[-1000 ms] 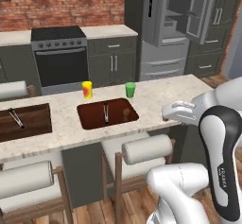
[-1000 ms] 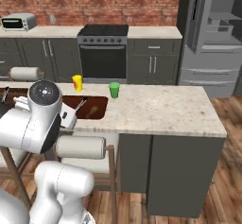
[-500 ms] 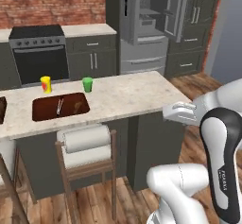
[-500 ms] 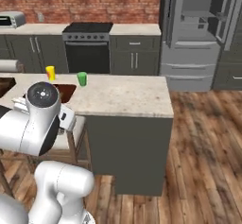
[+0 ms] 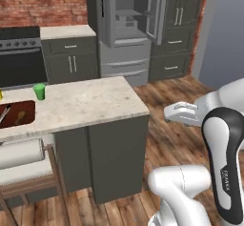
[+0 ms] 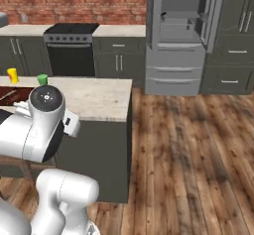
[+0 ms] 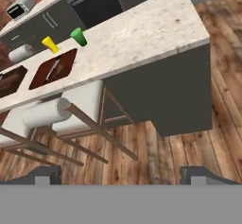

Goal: Gather the squash and carrot from the fridge and place them on a tray on the dining counter. Then gather the fish and chicken drumstick from the fridge and place them on the other tray.

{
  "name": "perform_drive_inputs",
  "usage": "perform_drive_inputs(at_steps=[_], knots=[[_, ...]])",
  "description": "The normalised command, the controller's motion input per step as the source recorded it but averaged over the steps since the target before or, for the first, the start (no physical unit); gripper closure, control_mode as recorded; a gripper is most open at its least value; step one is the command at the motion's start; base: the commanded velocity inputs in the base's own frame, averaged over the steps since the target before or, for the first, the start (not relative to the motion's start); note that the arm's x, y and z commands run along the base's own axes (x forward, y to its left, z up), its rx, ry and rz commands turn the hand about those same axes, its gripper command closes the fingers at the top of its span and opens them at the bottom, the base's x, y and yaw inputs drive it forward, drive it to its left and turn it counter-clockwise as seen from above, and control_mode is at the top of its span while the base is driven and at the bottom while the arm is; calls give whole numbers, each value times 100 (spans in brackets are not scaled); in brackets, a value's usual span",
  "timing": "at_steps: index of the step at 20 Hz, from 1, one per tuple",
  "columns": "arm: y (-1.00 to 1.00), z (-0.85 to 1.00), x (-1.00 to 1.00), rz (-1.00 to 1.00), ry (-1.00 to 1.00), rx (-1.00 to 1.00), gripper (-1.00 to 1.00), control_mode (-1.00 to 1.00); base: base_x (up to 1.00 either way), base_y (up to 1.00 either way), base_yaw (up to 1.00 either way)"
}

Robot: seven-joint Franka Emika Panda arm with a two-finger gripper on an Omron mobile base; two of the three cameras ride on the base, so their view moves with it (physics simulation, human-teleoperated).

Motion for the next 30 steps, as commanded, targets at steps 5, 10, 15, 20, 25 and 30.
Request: perform_drive_inputs(at_steps=[5,10,15,20,25,30], knots=[[0,0,0,0,0,0,-100,100,4,-100,2],[0,0,0,0,0,0,-100,100,30,-93,0],[0,0,0,0,0,0,-100,100,65,-68,2],[0,0,0,0,0,0,-100,100,87,-59,0],[0,0,0,0,0,0,-100,100,87,-43,1],[0,0,0,0,0,0,-100,100,16,0,3]])
